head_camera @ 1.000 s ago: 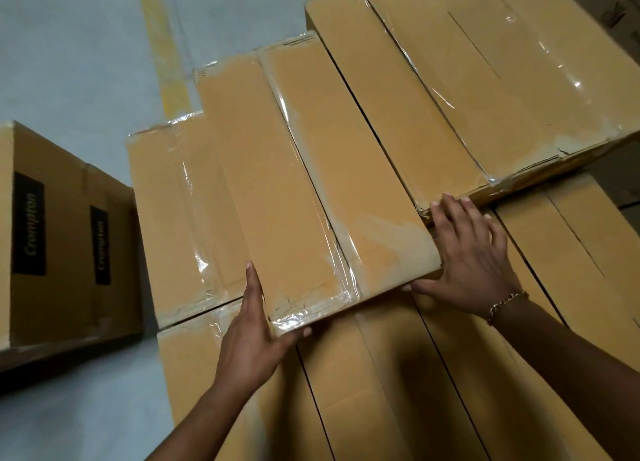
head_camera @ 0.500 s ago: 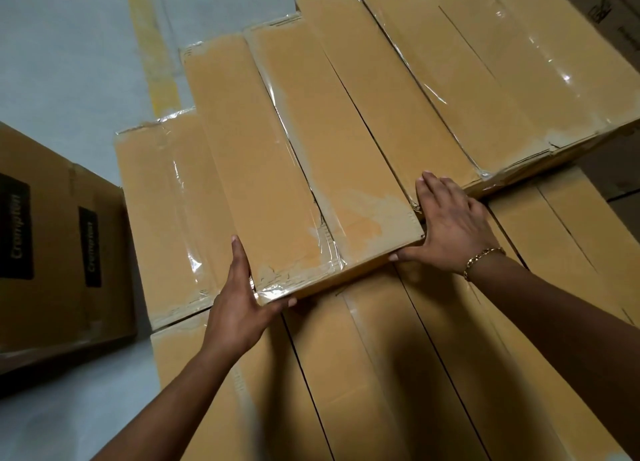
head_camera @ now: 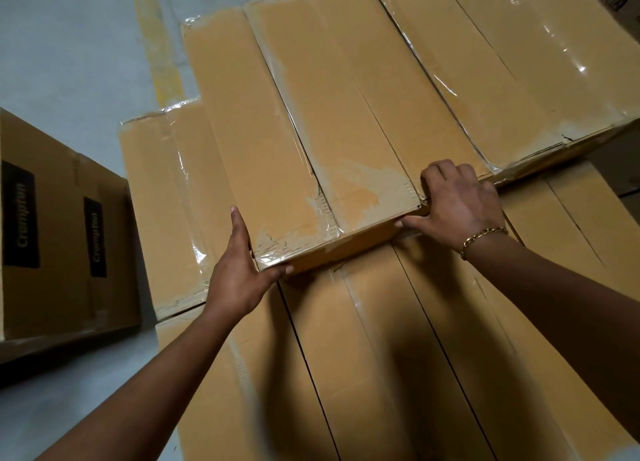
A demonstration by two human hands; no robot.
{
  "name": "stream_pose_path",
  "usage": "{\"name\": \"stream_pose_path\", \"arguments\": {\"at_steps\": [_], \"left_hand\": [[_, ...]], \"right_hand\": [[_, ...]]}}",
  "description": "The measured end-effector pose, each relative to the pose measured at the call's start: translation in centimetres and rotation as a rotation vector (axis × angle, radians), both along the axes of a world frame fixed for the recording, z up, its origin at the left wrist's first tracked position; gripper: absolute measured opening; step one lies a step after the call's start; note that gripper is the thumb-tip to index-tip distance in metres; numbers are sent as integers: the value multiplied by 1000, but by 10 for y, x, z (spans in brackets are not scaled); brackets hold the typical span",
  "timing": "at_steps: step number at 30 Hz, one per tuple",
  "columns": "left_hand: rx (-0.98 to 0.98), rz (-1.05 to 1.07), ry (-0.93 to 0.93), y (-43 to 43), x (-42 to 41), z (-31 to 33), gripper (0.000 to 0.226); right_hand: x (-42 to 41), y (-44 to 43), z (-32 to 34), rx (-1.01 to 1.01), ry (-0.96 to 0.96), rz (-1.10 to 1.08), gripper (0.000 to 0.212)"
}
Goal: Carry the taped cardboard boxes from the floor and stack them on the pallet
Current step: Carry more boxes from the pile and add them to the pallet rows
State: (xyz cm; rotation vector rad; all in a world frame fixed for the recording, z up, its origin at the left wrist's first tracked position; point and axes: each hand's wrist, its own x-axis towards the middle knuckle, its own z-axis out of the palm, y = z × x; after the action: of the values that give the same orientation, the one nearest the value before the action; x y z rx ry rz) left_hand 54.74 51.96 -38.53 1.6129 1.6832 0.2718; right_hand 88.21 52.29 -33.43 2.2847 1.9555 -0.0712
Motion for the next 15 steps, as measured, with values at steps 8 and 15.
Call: {"name": "stream_pose_path", "arguments": {"at_steps": [8,15], "left_hand": [[4,2,11,10,-2,-3,134],[2,9,15,18,-4,-5,134]], "right_hand": [[-6,4,4,0,10,-28,76],[-8,8,3,-1,25,-54,76]]}}
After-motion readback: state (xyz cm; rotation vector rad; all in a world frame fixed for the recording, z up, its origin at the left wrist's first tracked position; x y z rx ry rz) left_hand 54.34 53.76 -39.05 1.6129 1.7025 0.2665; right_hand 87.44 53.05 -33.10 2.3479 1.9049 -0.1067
